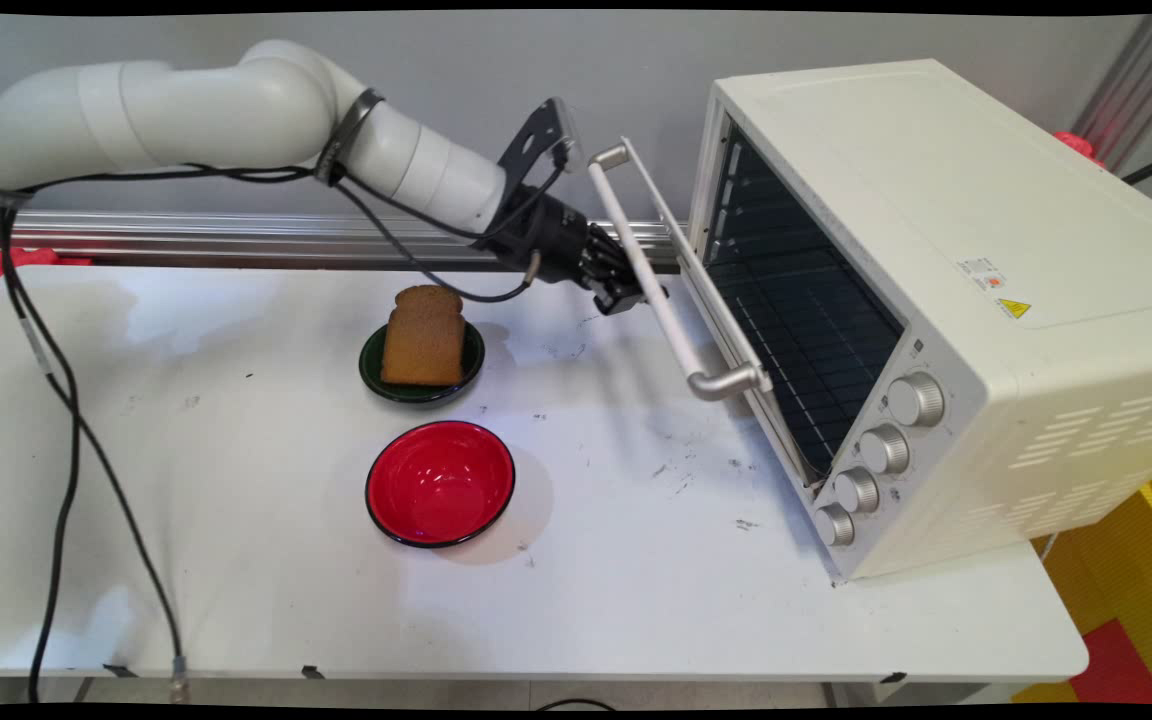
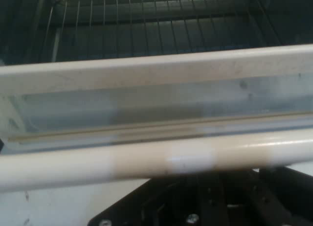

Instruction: Close the oven

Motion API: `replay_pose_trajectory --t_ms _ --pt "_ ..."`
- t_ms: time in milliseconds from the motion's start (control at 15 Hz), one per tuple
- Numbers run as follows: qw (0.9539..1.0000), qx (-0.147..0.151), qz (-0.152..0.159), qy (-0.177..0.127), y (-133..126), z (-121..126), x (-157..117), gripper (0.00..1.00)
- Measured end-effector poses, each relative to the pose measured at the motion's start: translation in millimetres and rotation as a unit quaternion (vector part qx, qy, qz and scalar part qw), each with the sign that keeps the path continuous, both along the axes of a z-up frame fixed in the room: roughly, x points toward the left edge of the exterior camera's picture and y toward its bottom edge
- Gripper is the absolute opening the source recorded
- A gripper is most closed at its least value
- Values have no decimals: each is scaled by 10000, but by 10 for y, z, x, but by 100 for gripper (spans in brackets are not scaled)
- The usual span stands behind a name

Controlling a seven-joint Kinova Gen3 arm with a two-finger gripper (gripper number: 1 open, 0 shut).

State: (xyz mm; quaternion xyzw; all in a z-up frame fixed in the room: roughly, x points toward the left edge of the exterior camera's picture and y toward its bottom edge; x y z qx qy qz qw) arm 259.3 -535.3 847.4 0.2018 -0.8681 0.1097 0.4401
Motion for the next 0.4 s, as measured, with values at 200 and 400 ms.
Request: replay_pose_trajectory --t_ms 200,400 --pt "10000 -7 23 -26 -66 81 -133 0" --pt "10000 -10 35 -53 -113 150 -228 0"
